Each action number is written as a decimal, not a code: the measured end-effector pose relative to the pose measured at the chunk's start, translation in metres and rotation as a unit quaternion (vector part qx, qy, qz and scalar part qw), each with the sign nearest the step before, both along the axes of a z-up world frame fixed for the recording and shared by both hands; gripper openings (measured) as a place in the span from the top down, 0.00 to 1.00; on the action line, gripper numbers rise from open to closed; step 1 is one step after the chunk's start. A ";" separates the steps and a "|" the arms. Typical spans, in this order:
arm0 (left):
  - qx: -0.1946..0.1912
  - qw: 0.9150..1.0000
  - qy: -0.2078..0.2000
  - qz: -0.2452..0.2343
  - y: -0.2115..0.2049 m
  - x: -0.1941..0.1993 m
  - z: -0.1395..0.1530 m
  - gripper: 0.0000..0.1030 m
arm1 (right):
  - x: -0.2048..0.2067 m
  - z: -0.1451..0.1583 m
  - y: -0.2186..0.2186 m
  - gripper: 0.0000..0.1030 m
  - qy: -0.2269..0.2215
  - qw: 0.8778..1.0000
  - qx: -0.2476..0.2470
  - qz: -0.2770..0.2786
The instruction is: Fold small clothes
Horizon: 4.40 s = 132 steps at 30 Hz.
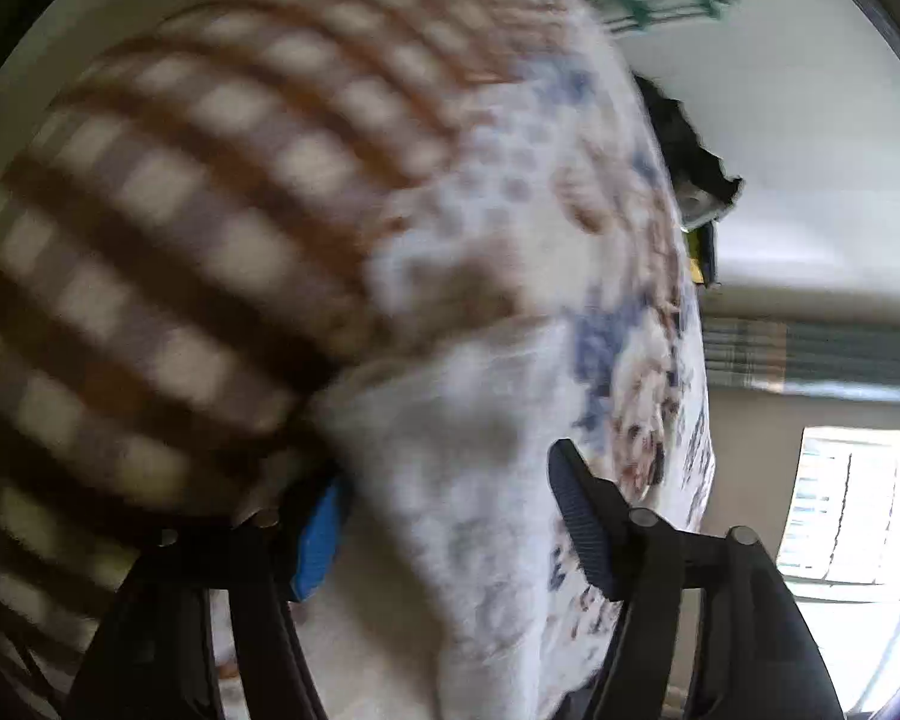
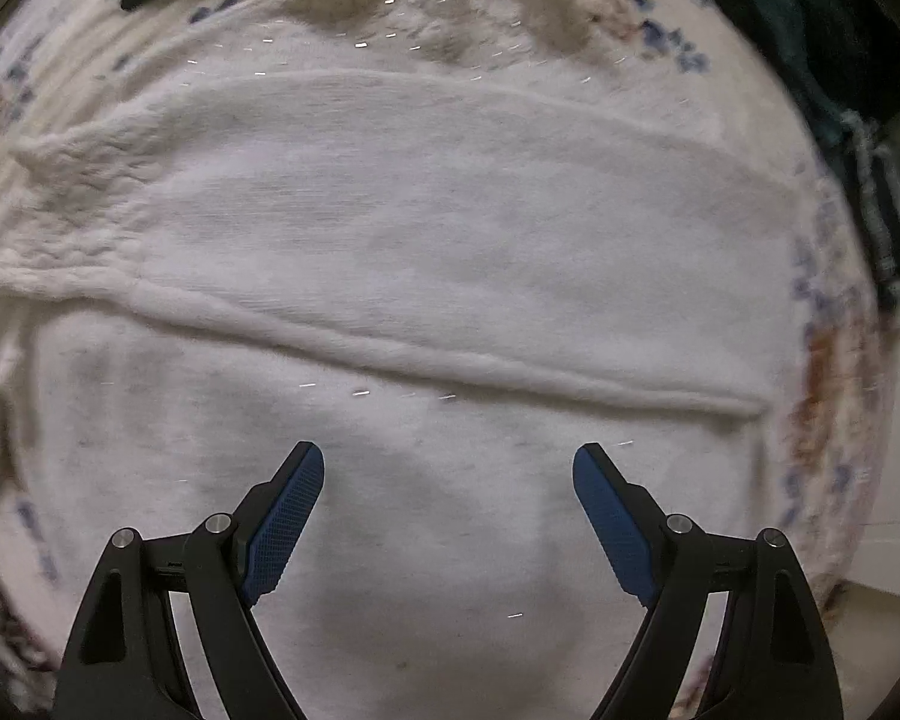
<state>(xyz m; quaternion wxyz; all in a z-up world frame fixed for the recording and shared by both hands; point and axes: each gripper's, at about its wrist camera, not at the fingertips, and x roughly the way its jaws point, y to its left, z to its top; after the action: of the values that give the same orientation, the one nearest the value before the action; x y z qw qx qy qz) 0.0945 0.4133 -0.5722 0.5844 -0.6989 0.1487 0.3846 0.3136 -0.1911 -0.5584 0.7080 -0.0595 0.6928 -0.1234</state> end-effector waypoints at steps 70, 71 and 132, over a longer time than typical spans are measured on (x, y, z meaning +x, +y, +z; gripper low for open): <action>0.341 0.638 0.252 -0.643 -0.361 0.371 0.045 0.11 | 0.033 0.046 -0.276 0.90 -0.203 0.951 0.177 -0.155; 0.349 0.622 0.267 -0.648 -0.364 0.381 0.035 0.11 | 0.032 0.038 -0.279 0.89 -0.188 0.950 0.191 -0.159; 0.306 0.505 0.249 -0.768 -0.587 0.117 0.095 0.00 | -0.073 0.086 -0.347 0.06 -0.003 0.959 0.273 -0.077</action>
<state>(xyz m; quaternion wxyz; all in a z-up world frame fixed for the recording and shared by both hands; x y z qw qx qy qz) 0.2111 -0.1734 -0.4776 0.7670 0.0356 0.6397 -0.0348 0.2407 -0.5382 -0.4724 0.6880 0.1904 0.7001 0.0159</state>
